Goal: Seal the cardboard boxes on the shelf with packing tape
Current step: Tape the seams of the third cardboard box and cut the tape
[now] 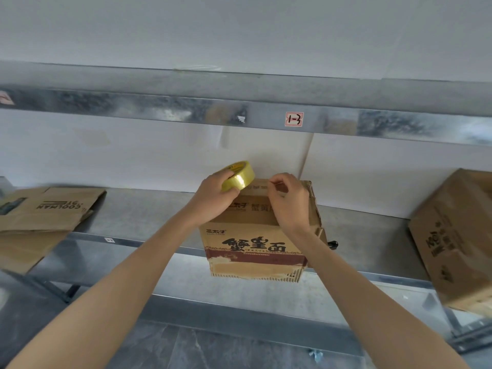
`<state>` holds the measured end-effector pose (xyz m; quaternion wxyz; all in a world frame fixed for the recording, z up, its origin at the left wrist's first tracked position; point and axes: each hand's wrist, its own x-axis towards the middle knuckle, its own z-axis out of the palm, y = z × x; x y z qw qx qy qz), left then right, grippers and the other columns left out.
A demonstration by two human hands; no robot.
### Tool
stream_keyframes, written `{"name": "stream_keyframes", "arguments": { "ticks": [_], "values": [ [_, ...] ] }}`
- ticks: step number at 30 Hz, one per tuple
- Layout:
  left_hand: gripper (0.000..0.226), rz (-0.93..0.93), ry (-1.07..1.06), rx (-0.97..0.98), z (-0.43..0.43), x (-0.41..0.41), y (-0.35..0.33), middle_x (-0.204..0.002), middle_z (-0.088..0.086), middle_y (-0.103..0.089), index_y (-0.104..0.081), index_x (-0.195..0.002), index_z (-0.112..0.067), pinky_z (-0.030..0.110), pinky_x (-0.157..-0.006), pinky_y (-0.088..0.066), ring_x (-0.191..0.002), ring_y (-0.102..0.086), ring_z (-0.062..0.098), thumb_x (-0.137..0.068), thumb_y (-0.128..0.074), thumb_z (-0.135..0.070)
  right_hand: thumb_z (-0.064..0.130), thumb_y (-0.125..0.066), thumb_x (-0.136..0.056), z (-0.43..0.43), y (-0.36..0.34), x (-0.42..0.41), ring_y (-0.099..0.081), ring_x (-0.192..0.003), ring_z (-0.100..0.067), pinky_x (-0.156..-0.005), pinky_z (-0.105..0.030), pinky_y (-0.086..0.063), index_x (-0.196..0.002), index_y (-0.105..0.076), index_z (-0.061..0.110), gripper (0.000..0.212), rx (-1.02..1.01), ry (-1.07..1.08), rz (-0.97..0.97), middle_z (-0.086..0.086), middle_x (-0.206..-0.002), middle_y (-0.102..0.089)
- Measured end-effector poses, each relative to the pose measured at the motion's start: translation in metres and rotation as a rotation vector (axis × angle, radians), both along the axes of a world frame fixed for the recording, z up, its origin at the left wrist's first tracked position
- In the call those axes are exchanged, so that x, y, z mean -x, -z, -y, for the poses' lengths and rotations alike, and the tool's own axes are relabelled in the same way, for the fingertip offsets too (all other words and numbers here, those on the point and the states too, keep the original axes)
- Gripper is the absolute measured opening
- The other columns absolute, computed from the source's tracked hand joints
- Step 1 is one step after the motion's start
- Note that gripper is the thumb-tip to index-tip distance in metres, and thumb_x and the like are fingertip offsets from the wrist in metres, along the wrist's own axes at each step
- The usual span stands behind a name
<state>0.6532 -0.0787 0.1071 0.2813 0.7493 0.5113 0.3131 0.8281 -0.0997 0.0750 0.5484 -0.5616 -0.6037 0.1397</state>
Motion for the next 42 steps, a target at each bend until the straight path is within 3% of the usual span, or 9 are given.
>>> {"name": "stream_keyframes", "arguments": {
  "ticks": [3,5,8,14,20,26,31,36,42],
  "values": [
    [0.024,0.003,0.0,0.005,0.003,-0.001,0.0,-0.106,-0.008,-0.058,-0.056,-0.115,-0.02,0.013,-0.07,-0.04,-0.091,-0.054,0.008,-0.092,-0.052,-0.014,0.01,-0.062,-0.088,0.016,0.006,-0.006,-0.057,-0.075,-0.006,-0.068,-0.016,-0.049,-0.095,-0.067,0.011,0.009,-0.096,-0.02,0.242,0.0,-0.093,-0.064],
    [0.031,0.003,0.003,-0.009,0.004,-0.002,0.0,-0.109,-0.009,-0.055,-0.055,-0.122,-0.018,0.011,-0.071,-0.037,-0.095,-0.052,0.008,-0.092,-0.052,-0.013,0.035,-0.06,-0.087,0.025,0.016,-0.009,-0.06,-0.097,-0.017,-0.087,-0.036,-0.05,-0.111,-0.066,0.016,0.031,-0.016,-0.059,0.508,-0.001,-0.111,-0.065],
    [0.022,0.061,-0.017,0.016,0.003,-0.003,-0.002,-0.096,-0.011,-0.056,-0.055,-0.108,-0.027,0.016,-0.062,-0.034,-0.083,-0.052,0.002,-0.091,-0.052,-0.014,0.064,-0.048,-0.084,0.025,0.031,-0.015,-0.035,-0.136,-0.02,-0.114,-0.045,-0.019,-0.136,-0.049,0.021,0.068,0.177,-0.09,0.903,0.0,-0.144,-0.045],
    [0.004,0.185,-0.035,0.076,0.007,0.008,-0.016,-0.072,-0.006,-0.052,-0.054,-0.08,-0.024,0.027,-0.061,-0.031,-0.067,-0.047,0.01,-0.084,-0.054,-0.021,0.056,-0.044,-0.092,-0.007,0.025,-0.008,-0.035,-0.134,-0.019,-0.109,-0.04,-0.024,-0.134,-0.045,0.024,0.053,0.207,0.005,0.927,0.002,-0.141,-0.045],
    [0.017,0.289,-0.102,0.151,0.011,0.031,-0.025,-0.067,-0.001,-0.041,-0.048,-0.068,-0.014,0.031,-0.065,-0.026,-0.068,-0.038,0.014,-0.066,-0.049,-0.031,0.056,-0.044,-0.092,-0.027,0.016,0.001,-0.032,-0.134,-0.024,-0.11,-0.041,-0.024,-0.135,-0.043,0.025,0.053,0.289,0.019,0.912,0.0,-0.143,-0.041],
    [0.017,0.477,-0.171,0.327,0.017,0.035,-0.027,-0.073,0.007,-0.044,-0.05,-0.068,-0.012,0.037,-0.078,-0.035,-0.079,-0.044,0.022,-0.063,-0.047,-0.029,0.035,-0.052,-0.091,-0.019,0.003,-0.002,-0.028,-0.138,-0.023,-0.115,-0.039,-0.014,-0.136,-0.047,0.02,0.047,0.277,-0.12,0.605,-0.003,-0.145,-0.039],
    [0.029,0.302,-0.13,0.228,0.026,0.03,-0.02,-0.073,0.007,-0.038,-0.045,-0.074,-0.007,0.029,-0.067,-0.028,-0.072,-0.038,0.016,-0.068,-0.045,-0.035,0.01,-0.052,-0.093,0.002,-0.001,-0.002,-0.042,-0.129,-0.02,-0.112,-0.036,-0.029,-0.124,-0.059,0.01,0.032,0.153,-0.157,0.459,-0.004,-0.134,-0.052],
    [0.033,0.226,-0.047,0.075,0.041,0.023,-0.014,-0.067,0.002,-0.04,-0.046,-0.071,0.0,0.029,-0.059,-0.026,-0.063,-0.038,0.012,-0.074,-0.044,-0.033,0.004,-0.052,-0.092,0.025,-0.017,0.012,-0.048,-0.115,-0.003,-0.085,-0.003,-0.039,-0.126,-0.057,0.018,0.038,0.175,-0.281,0.059,0.012,-0.123,-0.053],
    [0.049,0.366,-0.01,0.15,0.046,0.018,-0.015,-0.087,0.015,-0.049,-0.055,-0.092,0.011,0.033,-0.073,-0.03,-0.079,-0.045,0.019,-0.071,-0.043,-0.032,0.019,-0.051,-0.095,0.035,-0.038,0.012,-0.052,-0.115,-0.004,-0.1,-0.027,-0.04,-0.119,-0.06,0.034,0.029,0.465,-0.515,-0.308,0.013,-0.122,-0.059]
  ]
}}
